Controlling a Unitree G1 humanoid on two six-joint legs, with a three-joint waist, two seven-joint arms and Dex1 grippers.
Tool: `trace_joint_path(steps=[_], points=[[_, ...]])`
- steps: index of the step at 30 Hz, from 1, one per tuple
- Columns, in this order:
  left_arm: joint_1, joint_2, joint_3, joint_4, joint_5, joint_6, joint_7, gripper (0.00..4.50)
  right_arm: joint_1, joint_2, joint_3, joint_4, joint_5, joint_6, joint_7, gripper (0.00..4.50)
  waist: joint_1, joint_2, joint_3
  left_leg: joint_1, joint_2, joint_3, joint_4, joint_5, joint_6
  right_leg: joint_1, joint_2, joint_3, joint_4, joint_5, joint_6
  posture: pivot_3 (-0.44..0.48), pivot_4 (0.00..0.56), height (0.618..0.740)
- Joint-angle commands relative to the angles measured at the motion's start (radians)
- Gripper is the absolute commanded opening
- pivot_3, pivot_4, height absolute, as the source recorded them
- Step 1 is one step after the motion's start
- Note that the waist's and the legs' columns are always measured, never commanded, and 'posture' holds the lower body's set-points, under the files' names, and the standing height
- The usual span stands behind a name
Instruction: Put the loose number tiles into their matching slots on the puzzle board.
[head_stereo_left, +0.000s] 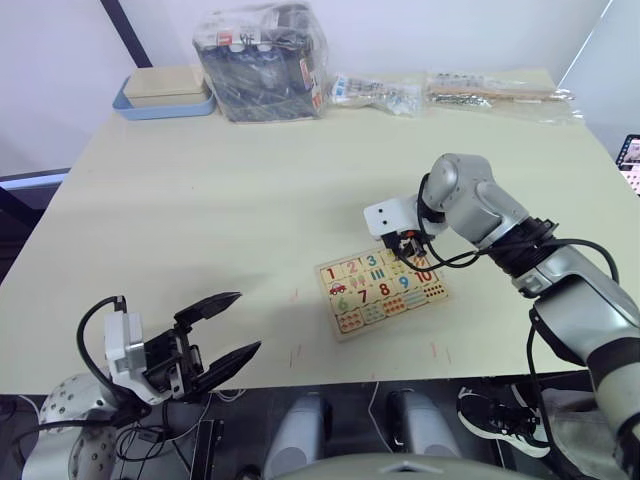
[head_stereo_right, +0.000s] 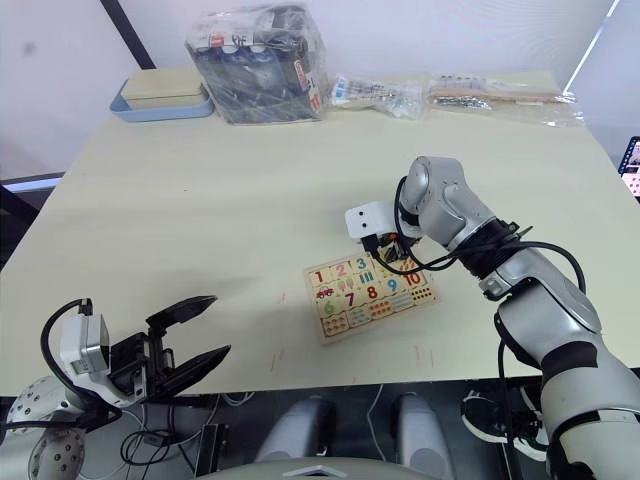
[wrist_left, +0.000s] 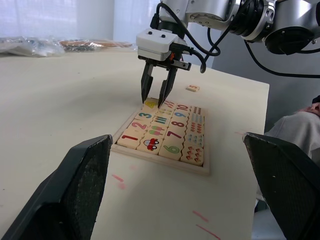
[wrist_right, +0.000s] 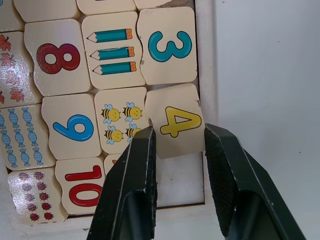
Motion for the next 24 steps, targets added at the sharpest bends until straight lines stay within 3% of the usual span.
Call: trace_joint_path(steps=[1,24], points=[[0.005,-0.002,0.007,-0.001,-0.002,-0.02,-0.006,4.5,-0.005,0.005,-0.005,0.006,-0.005,-0.007,0.005,0.85,0.0,0.0,0.0,0.0,0.0,0.0,0.0,0.0,0.0,0.0,0.0,0.0,0.0,0.0,0.0,0.0,0.15,0.74],[0.007,-0.011,0.003,-0.007,0.004,-0.026,0.004,4.5,-0.01,0.01,-0.011,0.023,-0.01,-0.017,0.001,0.85,0.0,-0.001,-0.001,0.001,0.0,0.0,0.0,0.0,0.0,0.0,0.0,0.0,0.001,0.0,0.0,0.0,0.15,0.74]])
